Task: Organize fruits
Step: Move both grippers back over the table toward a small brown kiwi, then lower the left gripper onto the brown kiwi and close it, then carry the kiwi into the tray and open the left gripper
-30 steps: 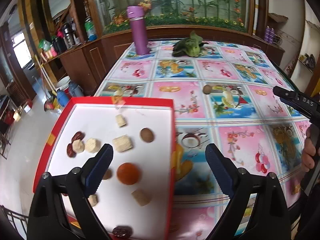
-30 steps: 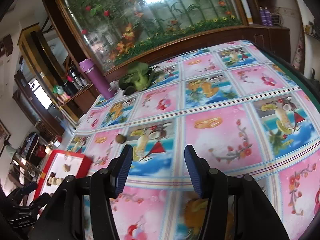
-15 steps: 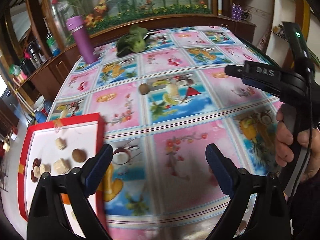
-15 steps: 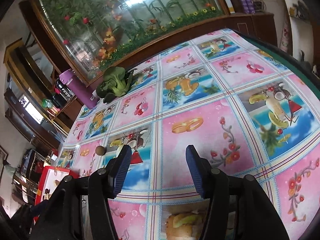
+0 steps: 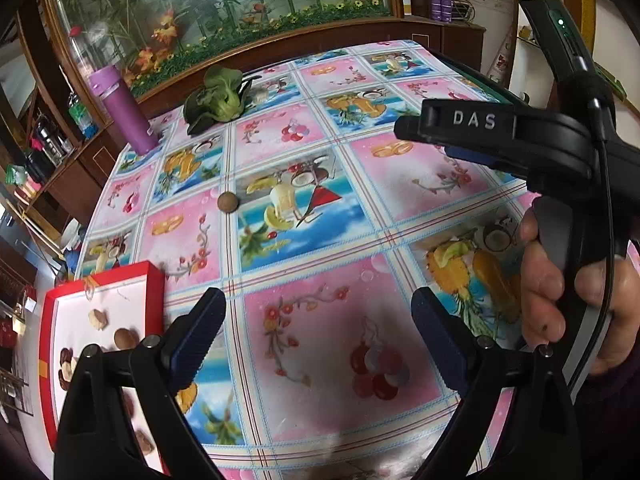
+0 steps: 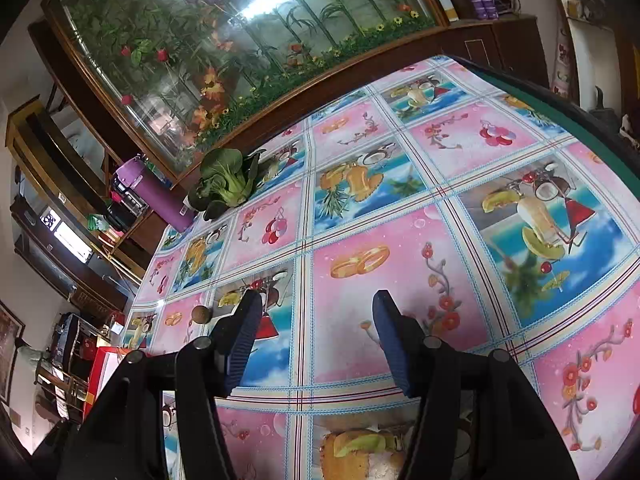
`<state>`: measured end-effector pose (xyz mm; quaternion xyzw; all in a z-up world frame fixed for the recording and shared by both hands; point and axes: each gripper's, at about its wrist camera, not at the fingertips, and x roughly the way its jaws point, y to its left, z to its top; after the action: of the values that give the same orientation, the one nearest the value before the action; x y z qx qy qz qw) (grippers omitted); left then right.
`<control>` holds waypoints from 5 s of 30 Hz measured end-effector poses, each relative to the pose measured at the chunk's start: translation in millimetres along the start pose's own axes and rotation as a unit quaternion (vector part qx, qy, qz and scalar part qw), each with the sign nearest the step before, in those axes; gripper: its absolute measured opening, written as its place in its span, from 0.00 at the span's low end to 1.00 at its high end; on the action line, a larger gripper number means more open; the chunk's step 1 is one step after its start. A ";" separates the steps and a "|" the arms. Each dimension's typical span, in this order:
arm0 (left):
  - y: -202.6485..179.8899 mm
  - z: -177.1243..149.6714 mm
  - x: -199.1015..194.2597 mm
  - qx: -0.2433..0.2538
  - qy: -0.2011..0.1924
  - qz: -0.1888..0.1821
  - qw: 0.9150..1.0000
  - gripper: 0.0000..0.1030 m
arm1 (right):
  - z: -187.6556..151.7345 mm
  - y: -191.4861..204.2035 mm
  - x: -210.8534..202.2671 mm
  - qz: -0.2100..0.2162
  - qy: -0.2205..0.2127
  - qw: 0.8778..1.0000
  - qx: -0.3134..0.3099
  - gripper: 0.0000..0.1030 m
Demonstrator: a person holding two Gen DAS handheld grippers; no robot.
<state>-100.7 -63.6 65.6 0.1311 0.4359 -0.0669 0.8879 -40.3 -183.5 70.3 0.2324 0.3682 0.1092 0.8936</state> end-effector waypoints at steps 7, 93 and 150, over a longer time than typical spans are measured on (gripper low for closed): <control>1.4 19.5 5.8 -0.005 -0.005 0.003 1.000 0.91 | -0.7 1.3 0.9 -0.003 0.000 1.000 -0.004 0.56; 125.7 49.2 112.6 -0.134 0.023 -0.004 0.991 0.24 | -6.8 4.2 19.0 -0.041 0.028 0.998 -0.037 0.56; 201.7 -78.7 5.2 -0.220 0.003 0.058 0.974 0.38 | -23.4 21.4 32.6 -0.068 0.040 0.991 -0.110 0.56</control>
<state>-110.0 152.3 50.6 -0.0420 0.4344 0.0828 0.8959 -34.4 -145.1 46.6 0.1022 0.4040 0.0976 0.9038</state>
